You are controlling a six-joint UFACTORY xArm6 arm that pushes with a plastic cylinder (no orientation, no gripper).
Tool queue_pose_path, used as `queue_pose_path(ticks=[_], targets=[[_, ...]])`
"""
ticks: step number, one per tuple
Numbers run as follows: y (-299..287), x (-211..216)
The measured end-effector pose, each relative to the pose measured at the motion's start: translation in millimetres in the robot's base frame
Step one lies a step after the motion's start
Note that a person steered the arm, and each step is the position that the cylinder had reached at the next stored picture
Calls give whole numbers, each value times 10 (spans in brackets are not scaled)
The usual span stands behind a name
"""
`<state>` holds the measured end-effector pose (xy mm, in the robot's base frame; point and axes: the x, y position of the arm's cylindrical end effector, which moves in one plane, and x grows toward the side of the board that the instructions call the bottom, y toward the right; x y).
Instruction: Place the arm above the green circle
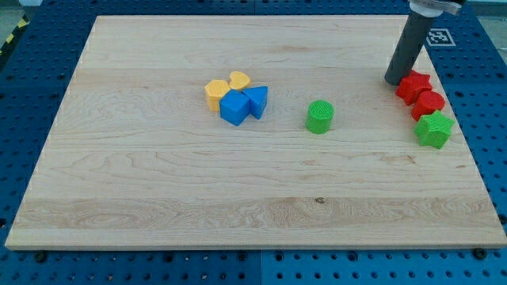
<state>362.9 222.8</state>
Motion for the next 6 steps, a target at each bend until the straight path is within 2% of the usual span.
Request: queue_pose_path(ticks=[2,6], targets=[[-13,0],[-1173,150]])
